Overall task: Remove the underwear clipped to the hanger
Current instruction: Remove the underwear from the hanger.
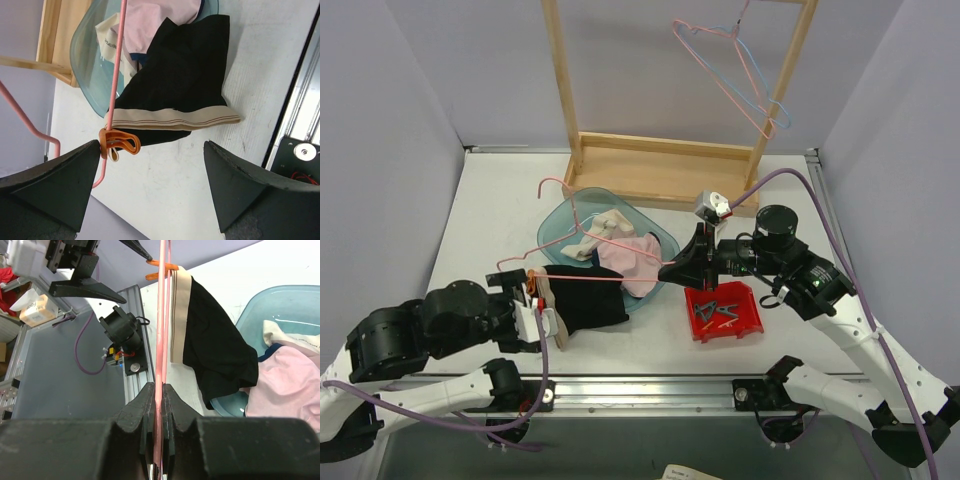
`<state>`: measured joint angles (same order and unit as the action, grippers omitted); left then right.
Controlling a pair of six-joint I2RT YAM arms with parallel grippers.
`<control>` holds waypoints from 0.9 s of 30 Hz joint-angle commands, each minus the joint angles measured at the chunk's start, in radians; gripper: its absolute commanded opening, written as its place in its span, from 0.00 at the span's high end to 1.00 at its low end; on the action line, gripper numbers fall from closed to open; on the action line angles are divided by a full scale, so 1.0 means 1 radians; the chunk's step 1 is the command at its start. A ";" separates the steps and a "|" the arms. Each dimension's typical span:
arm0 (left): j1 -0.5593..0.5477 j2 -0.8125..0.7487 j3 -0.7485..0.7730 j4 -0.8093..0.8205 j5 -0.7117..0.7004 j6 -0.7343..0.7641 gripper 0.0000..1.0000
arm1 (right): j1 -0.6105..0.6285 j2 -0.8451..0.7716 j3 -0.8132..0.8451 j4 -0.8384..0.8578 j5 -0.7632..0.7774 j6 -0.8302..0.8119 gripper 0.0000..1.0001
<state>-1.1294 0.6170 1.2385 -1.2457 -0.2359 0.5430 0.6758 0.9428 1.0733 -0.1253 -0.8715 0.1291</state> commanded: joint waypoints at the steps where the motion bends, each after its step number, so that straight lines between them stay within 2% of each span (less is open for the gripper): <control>1: 0.002 -0.022 -0.033 0.066 -0.052 0.024 0.06 | 0.007 -0.002 0.024 0.041 -0.012 -0.006 1.00; 12: 0.002 -0.074 -0.094 0.164 -0.151 0.081 0.06 | 0.007 -0.004 0.025 0.041 -0.018 -0.006 1.00; 18: 0.002 -0.068 -0.099 0.175 -0.137 0.087 0.00 | 0.007 -0.004 0.027 0.042 -0.021 -0.006 1.00; 21: 0.002 -0.060 -0.096 0.158 -0.120 0.089 0.11 | 0.007 -0.007 0.027 0.041 -0.023 -0.008 1.00; 27: 0.002 -0.059 -0.097 0.150 -0.117 0.095 0.20 | 0.007 -0.006 0.030 0.041 -0.026 -0.006 1.00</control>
<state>-1.1294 0.5510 1.1400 -1.1290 -0.3592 0.6334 0.6758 0.9428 1.0733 -0.1322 -0.8719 0.1291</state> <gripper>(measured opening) 0.809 0.063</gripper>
